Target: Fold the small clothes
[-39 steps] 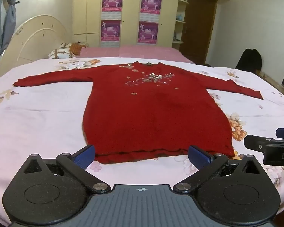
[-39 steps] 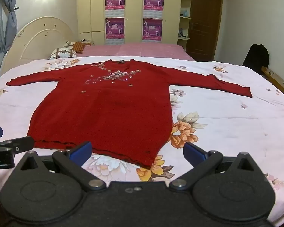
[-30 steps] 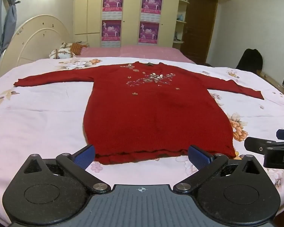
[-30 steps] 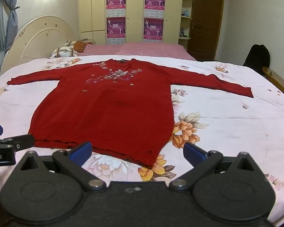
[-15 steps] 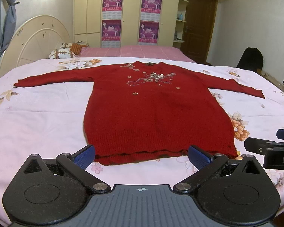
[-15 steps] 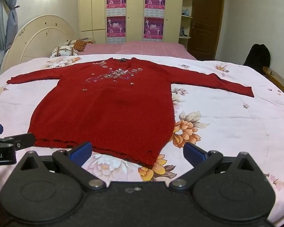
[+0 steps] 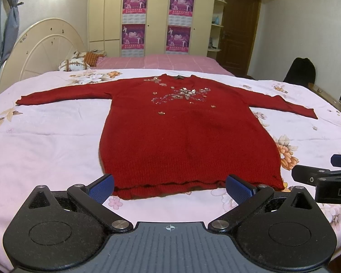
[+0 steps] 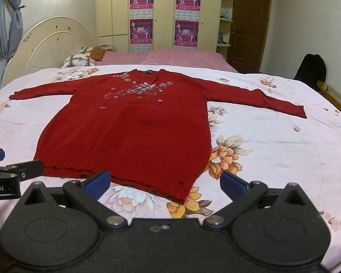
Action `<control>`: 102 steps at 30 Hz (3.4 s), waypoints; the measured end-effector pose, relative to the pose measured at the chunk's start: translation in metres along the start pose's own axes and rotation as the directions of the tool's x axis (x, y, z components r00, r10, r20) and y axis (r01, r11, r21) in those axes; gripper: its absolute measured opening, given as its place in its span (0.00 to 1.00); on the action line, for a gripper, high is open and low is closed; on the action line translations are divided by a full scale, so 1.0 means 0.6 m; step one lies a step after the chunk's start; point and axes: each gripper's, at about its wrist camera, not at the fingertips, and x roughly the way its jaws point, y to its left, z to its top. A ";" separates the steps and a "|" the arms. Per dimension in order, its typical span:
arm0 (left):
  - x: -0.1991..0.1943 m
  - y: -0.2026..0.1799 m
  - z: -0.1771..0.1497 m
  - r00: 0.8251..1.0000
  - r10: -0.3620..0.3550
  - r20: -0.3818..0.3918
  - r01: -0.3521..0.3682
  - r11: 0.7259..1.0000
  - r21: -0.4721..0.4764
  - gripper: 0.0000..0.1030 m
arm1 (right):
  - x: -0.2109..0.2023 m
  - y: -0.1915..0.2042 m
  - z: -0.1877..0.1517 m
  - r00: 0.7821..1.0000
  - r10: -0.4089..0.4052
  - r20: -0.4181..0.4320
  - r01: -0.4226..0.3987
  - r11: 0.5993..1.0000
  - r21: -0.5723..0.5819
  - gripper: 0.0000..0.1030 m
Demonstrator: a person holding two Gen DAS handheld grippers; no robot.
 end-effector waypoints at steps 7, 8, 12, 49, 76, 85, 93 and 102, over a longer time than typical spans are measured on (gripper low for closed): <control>-0.001 -0.001 0.001 1.000 -0.005 -0.002 0.005 1.000 0.004 1.00 | 0.000 0.000 0.000 1.000 -0.003 -0.002 0.003 1.000 0.003 0.99; -0.002 0.000 0.001 1.000 -0.006 -0.001 0.006 1.000 0.005 1.00 | 0.000 0.000 -0.001 1.000 -0.003 -0.001 0.003 1.000 0.003 0.99; -0.002 -0.003 0.002 1.000 -0.006 -0.002 0.006 1.000 0.007 1.00 | -0.001 0.000 -0.001 1.000 -0.006 0.000 0.006 1.000 0.005 0.99; -0.001 -0.005 0.005 1.000 -0.007 0.000 0.007 1.000 0.009 1.00 | -0.001 0.001 0.000 1.000 0.000 -0.004 0.000 1.000 0.000 0.99; 0.195 0.154 0.153 0.999 0.040 0.029 -0.034 0.980 -0.196 1.00 | 0.135 -0.293 0.123 0.996 -0.032 0.078 0.001 0.932 0.364 0.98; 0.384 0.216 0.162 0.993 -0.023 -0.117 -0.025 0.919 -0.393 1.00 | 0.349 -0.568 0.158 0.986 -0.108 0.126 -0.013 0.707 0.708 0.81; 0.469 0.265 0.166 0.987 0.121 -0.103 -0.156 0.861 -0.483 1.00 | 0.488 -0.689 0.134 0.984 -0.163 0.068 0.025 0.508 0.861 0.59; 0.503 0.290 0.192 0.993 0.109 -0.056 -0.122 0.848 -0.516 1.00 | 0.516 -0.719 0.138 0.982 -0.159 0.097 -0.003 0.508 0.861 0.39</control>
